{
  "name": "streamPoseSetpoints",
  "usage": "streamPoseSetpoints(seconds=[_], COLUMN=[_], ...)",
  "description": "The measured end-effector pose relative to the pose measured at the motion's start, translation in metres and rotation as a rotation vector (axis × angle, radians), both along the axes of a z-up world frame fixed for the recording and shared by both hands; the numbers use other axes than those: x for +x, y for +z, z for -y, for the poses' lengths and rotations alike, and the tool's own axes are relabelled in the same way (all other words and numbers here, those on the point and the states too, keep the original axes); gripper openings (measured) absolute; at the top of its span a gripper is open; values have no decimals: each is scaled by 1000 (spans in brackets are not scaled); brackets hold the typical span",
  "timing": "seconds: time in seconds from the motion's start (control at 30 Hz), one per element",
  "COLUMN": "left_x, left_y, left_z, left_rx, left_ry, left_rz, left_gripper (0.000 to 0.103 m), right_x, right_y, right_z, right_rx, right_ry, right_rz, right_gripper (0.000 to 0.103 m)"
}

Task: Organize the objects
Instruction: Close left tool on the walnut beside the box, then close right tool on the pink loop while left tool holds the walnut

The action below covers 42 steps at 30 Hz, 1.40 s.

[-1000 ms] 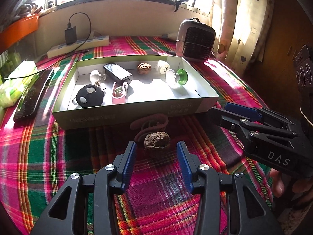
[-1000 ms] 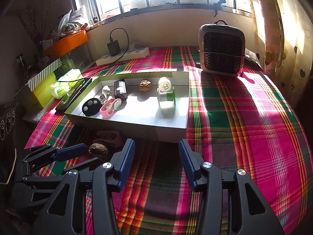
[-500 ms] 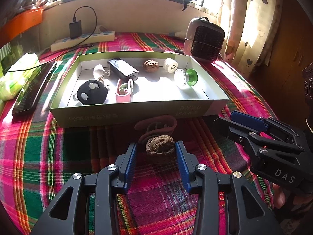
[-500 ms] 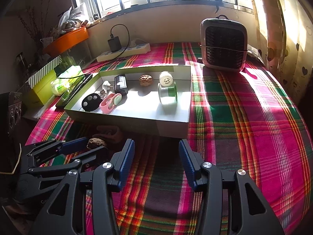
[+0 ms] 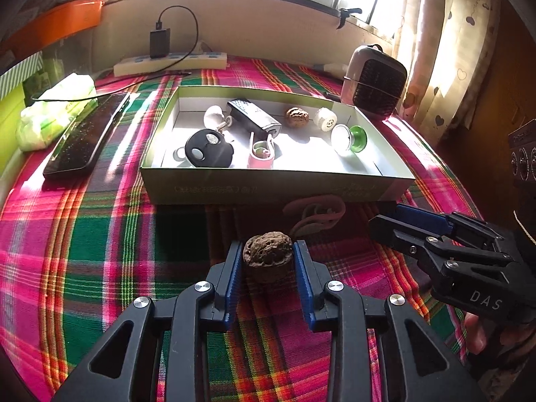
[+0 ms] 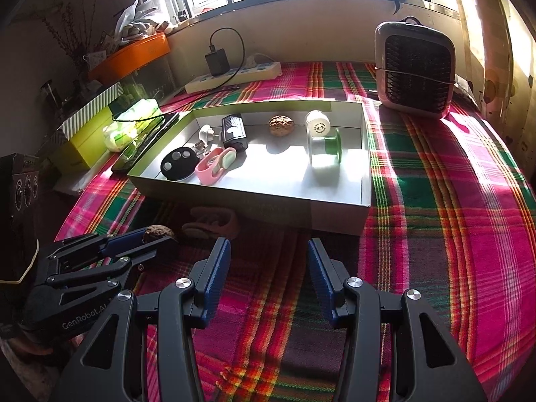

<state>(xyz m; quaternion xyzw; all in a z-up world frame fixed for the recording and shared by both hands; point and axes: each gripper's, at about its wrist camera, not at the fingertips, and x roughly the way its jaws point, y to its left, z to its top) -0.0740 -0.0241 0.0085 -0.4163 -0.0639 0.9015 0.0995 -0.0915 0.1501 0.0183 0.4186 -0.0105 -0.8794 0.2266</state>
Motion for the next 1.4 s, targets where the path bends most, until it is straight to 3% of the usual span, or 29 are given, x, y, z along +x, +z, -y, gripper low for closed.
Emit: streamPoseSetpoints(seconds=[0.2, 0.57, 0.9, 1.13, 1.4], left_x=[3, 1, 0, 0, 0], left_y=[-2, -4, -4, -4, -5], left_z=[25, 43, 52, 52, 53], left_rx=[12, 42, 70, 75, 69], left_ry=[48, 59, 63, 63, 62], left_rz=[5, 9, 10, 10, 10], left_gripper=[28, 28, 28, 28, 28], right_x=[-8, -18, 7, -7, -19], right_y=[-6, -10, -10, -7, -9], right_z=[25, 39, 53, 48, 54], right_rx=[-1, 6, 8, 33, 33], right_ry=[80, 111, 332, 241, 301], right_rz=[29, 44, 34, -4, -1], right_gripper=[48, 49, 49, 49, 49])
